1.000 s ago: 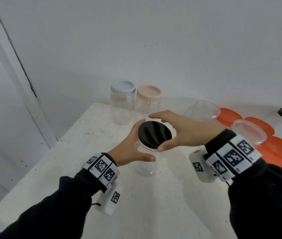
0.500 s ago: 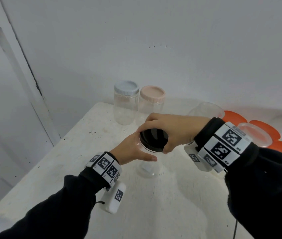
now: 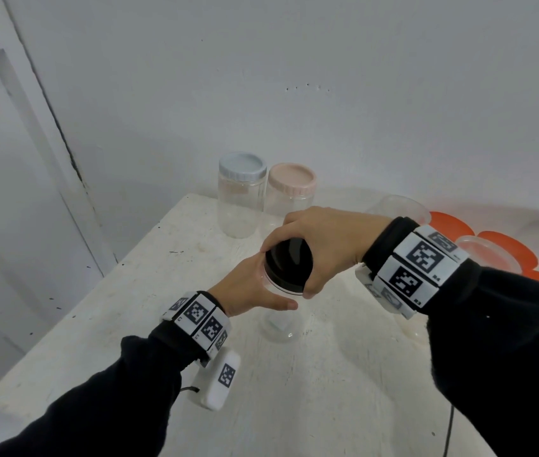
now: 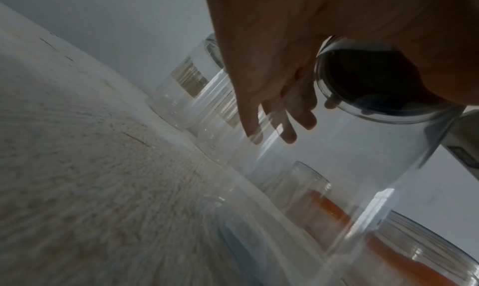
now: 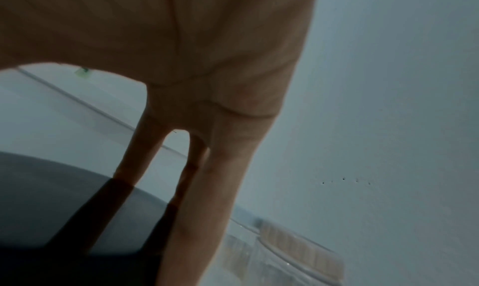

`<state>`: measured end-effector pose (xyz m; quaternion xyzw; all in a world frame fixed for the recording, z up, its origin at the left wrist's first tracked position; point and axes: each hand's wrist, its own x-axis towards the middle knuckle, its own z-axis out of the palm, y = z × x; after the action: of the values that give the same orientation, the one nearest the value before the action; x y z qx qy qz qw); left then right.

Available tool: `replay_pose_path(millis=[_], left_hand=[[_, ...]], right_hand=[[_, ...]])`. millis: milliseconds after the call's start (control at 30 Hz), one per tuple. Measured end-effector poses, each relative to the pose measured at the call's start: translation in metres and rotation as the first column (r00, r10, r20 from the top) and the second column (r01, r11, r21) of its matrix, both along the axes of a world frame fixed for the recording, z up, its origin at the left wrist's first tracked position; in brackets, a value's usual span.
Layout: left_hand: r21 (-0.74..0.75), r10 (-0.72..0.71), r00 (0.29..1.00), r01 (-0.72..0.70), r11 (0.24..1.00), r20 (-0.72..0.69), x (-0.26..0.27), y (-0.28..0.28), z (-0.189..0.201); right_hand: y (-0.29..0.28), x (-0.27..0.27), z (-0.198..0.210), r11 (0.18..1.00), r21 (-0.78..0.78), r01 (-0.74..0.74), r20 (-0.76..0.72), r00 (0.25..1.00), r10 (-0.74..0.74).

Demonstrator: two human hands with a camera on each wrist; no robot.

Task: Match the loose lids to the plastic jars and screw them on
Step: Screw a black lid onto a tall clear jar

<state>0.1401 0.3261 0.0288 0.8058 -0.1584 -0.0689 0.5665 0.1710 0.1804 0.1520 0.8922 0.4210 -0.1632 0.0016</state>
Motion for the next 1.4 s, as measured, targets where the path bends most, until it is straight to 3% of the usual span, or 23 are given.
replay_pose_path(millis=[267,533,633,733,800,833,1133,1267,1400], left_hand=[[-0.017,-0.01,1.0,0.01,1.0,-0.026,-0.007,-0.002,0.005],[-0.063,0.005,1.0,-0.007,0.998,-0.024,-0.011,-0.002,0.001],[-0.024,-0.025,0.999,0.024,0.999,-0.026,-0.008,-0.001,0.003],[-0.007,-0.042,0.997,0.041,0.999,-0.059,-0.005,0.002,0.007],[-0.014,-0.055,0.994,0.054,0.998,-0.09,-0.004,0.003,0.006],[-0.014,-0.058,0.993,0.057,0.998,-0.103,-0.004,0.004,0.006],[-0.016,0.001,0.999,-0.001,1.0,-0.05,-0.011,-0.001,0.005],[-0.037,0.026,0.999,-0.027,0.999,-0.024,-0.015,-0.003,0.002],[-0.018,0.014,1.0,-0.014,1.0,-0.006,-0.018,-0.004,0.003]], right_hand=[[-0.004,-0.005,-0.006,1.0,0.018,-0.006,0.097,0.995,0.005],[0.005,-0.019,-0.021,0.983,0.09,0.162,0.293,0.939,-0.182],[0.003,-0.02,-0.018,0.985,0.024,0.168,0.334,0.928,-0.167],[-0.006,-0.015,-0.003,0.991,-0.114,0.066,0.098,0.994,-0.055],[-0.006,-0.013,0.003,0.993,-0.113,-0.036,-0.087,0.996,0.026],[-0.004,-0.011,0.003,0.993,-0.103,-0.061,-0.112,0.992,0.049],[-0.003,-0.018,-0.007,0.999,0.032,0.004,0.115,0.993,-0.008],[0.004,-0.029,-0.021,0.99,0.073,0.121,0.31,0.941,-0.138],[0.008,-0.035,-0.026,0.973,0.057,0.225,0.407,0.884,-0.229]])
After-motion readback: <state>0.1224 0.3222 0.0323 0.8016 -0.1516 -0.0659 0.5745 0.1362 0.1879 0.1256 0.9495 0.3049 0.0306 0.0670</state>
